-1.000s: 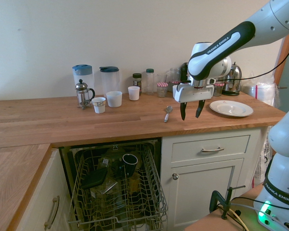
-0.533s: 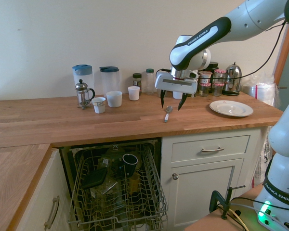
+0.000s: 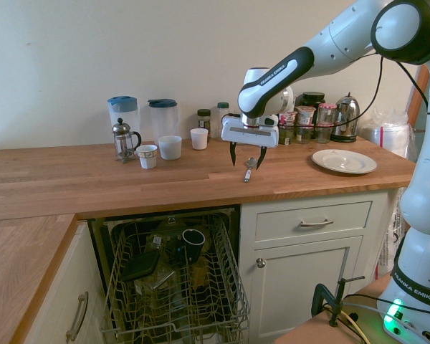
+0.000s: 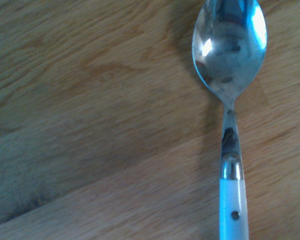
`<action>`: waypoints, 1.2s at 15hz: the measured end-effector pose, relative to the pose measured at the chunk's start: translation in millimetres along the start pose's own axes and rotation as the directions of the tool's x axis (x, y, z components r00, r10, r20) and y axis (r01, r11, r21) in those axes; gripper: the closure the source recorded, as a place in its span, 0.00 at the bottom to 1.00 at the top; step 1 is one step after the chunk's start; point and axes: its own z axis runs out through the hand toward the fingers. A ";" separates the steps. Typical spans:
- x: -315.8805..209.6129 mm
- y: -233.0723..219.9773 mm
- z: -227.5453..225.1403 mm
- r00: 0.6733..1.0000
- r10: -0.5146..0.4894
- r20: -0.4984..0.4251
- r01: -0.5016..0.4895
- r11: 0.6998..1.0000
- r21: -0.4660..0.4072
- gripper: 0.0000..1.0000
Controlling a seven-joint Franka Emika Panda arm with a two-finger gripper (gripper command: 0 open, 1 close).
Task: Put the spoon in the dishwasher
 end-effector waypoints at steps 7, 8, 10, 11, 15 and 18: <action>31.1 -21.2 13.4 0.999 0.050 -0.018 -0.050 0.999 -0.019 0.00; 33.4 -22.7 17.0 0.998 0.052 -0.019 -0.052 0.998 -0.025 0.00; 38.3 -26.5 22.7 0.998 0.057 -0.022 -0.057 0.998 -0.037 0.00; 40.5 -28.6 23.9 0.998 0.058 -0.024 -0.059 0.997 -0.039 0.00; 43.1 -35.7 24.2 0.998 0.050 -0.026 -0.051 0.997 -0.057 1.00; 44.8 -36.3 30.6 0.999 0.043 -0.027 -0.045 0.996 -0.074 1.00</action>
